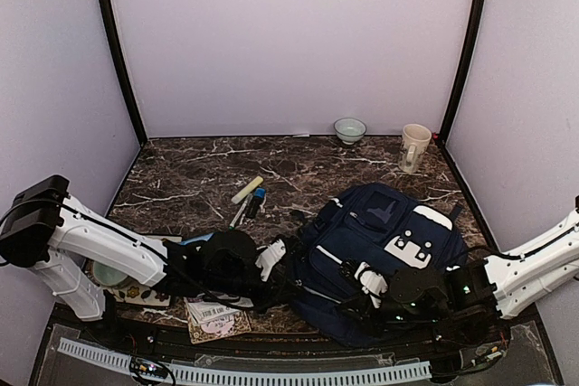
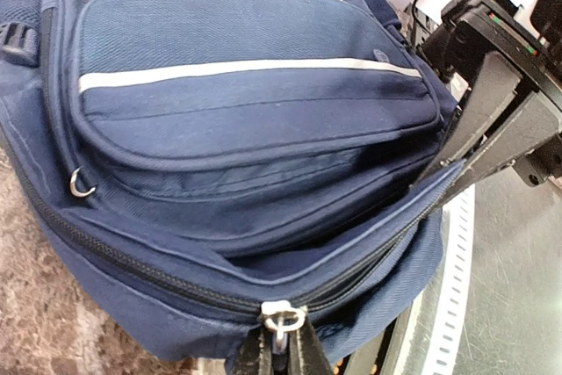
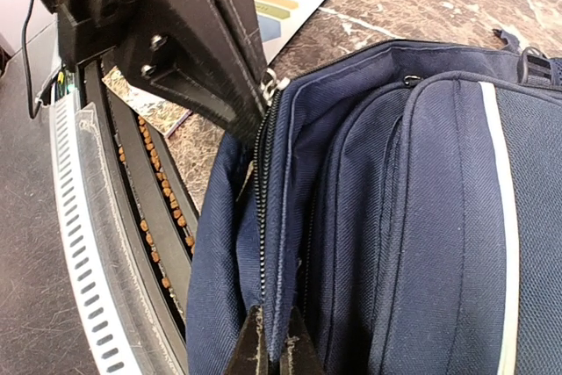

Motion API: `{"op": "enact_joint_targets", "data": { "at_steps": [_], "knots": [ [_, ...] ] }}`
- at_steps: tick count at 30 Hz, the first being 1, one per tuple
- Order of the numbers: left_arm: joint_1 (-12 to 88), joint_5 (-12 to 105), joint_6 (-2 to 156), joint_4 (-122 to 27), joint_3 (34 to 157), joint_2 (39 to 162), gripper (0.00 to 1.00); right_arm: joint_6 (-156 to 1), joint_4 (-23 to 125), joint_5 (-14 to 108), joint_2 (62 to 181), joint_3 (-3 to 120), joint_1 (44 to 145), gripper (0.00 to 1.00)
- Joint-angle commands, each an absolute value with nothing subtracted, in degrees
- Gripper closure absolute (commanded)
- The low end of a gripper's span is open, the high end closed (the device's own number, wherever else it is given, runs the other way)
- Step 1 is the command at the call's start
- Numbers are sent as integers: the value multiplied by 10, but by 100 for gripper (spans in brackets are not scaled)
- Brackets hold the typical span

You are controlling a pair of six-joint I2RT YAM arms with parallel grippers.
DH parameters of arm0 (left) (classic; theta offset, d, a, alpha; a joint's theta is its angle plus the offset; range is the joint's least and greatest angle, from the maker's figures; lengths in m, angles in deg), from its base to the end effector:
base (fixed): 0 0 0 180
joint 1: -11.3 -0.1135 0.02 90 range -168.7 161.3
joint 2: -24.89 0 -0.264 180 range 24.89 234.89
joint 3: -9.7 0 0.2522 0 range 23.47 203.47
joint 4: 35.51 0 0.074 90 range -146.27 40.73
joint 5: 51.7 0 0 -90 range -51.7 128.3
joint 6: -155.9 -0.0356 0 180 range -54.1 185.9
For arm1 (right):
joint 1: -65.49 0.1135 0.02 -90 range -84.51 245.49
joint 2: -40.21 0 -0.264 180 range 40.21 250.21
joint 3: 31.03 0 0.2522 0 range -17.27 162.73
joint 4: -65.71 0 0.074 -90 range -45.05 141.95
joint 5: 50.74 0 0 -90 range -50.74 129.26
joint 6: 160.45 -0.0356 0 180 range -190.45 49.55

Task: Pack the student bag
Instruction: Unzip the largest pocket of the student bag.

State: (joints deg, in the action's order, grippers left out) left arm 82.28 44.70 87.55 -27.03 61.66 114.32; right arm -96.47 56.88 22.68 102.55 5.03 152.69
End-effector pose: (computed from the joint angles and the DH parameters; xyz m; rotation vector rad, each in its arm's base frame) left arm 0.0983 -0.2974 0.1711 1.0136 2.0283 -1.0531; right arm 0.0205 0.2113 0.1735 -1.0056 2.0381 0.8010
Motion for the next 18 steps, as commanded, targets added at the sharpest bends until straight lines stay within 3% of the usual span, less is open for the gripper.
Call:
{"op": "enact_joint_targets", "data": {
  "at_steps": [1, 9, 18],
  "knots": [
    [786, 391, 880, -286, 596, 1158, 100, -969, 551, 225, 1003, 37, 1528, 100],
    [754, 382, 923, -275, 599, 1211, 100, -993, 548, 191, 1017, 37, 1528, 100],
    [746, 306, 1000, -309, 558, 1156, 100, -1039, 524, 121, 1075, 60, 1495, 100]
  ]
}}
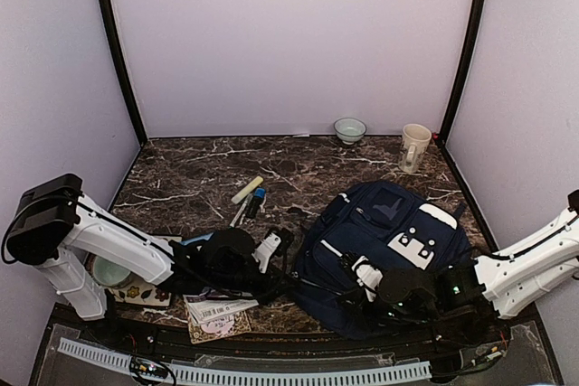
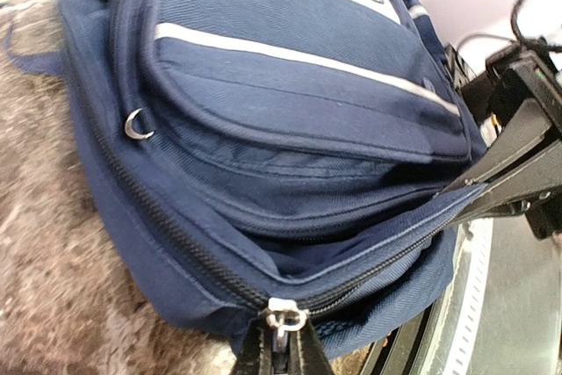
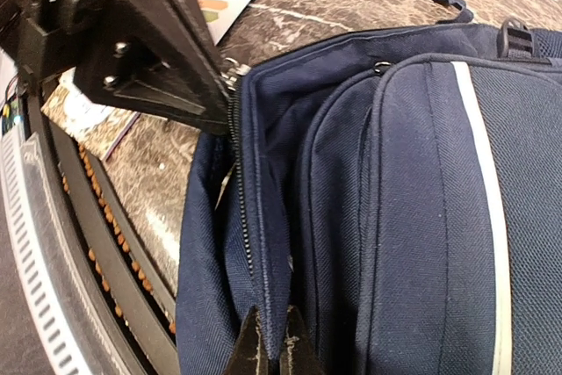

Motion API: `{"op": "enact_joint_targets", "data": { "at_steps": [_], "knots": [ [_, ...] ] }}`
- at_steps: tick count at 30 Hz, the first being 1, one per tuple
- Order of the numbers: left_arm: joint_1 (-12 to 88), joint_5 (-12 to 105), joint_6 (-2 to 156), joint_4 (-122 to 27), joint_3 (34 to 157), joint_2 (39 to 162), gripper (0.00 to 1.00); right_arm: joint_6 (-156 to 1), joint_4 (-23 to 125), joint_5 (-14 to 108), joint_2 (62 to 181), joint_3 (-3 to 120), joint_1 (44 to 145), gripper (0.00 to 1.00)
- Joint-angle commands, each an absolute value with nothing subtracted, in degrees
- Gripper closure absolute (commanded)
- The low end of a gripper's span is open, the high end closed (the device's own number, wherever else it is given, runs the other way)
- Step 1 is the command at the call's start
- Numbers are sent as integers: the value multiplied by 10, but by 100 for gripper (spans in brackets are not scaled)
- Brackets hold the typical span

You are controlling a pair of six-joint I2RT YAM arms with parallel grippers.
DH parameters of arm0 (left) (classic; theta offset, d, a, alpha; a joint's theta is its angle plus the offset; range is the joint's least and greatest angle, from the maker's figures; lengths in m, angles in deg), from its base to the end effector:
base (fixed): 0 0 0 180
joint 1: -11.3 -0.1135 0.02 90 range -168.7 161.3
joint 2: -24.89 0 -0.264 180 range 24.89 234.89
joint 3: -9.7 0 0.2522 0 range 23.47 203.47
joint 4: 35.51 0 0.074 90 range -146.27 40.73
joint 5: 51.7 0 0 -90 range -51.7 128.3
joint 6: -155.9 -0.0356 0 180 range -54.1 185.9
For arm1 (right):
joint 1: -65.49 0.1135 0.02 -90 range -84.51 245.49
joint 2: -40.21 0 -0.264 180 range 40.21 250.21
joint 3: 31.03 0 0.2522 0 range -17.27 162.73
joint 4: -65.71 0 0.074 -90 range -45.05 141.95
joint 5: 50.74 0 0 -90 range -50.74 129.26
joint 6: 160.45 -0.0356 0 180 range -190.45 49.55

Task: Pack the student bag
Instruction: Unzip the largest pocket of the student bag, then hold the largest pocket of the student bag, then unzip the largest pocket of the student bag.

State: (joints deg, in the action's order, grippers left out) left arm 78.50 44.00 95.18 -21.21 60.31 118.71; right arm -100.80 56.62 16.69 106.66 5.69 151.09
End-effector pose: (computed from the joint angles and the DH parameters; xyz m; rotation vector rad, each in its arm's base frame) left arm 0.1197 -0.2938 0.1513 0.8028 2.1311 -1.0775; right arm 0.0303 0.2151 0.1634 -0.8583 2.1069 0.6799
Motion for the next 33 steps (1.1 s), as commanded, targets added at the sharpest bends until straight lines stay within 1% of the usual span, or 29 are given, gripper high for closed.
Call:
{"op": "enact_joint_targets", "data": {
  "at_steps": [1, 8, 13, 20, 26, 29, 33],
  "knots": [
    [746, 300, 1019, -312, 553, 1150, 100, -1046, 520, 115, 1079, 61, 1489, 100],
    [755, 334, 1076, -246, 504, 1157, 100, -1090, 453, 50, 1092, 82, 1449, 100],
    [798, 292, 1090, -255, 513, 1153, 100, -1107, 411, 17, 1083, 100, 1399, 100],
    [839, 260, 1122, -243, 513, 1152, 100, -1043, 498, 91, 1067, 80, 1330, 100],
    [840, 255, 1095, -259, 542, 1174, 100, -1037, 478, 112, 1091, 112, 1325, 100],
    [840, 269, 1070, -260, 555, 1177, 100, -1061, 456, 136, 1067, 94, 1326, 100],
    [836, 250, 1062, -322, 583, 1179, 100, -1104, 450, 201, 994, 49, 1326, 100]
  ]
}}
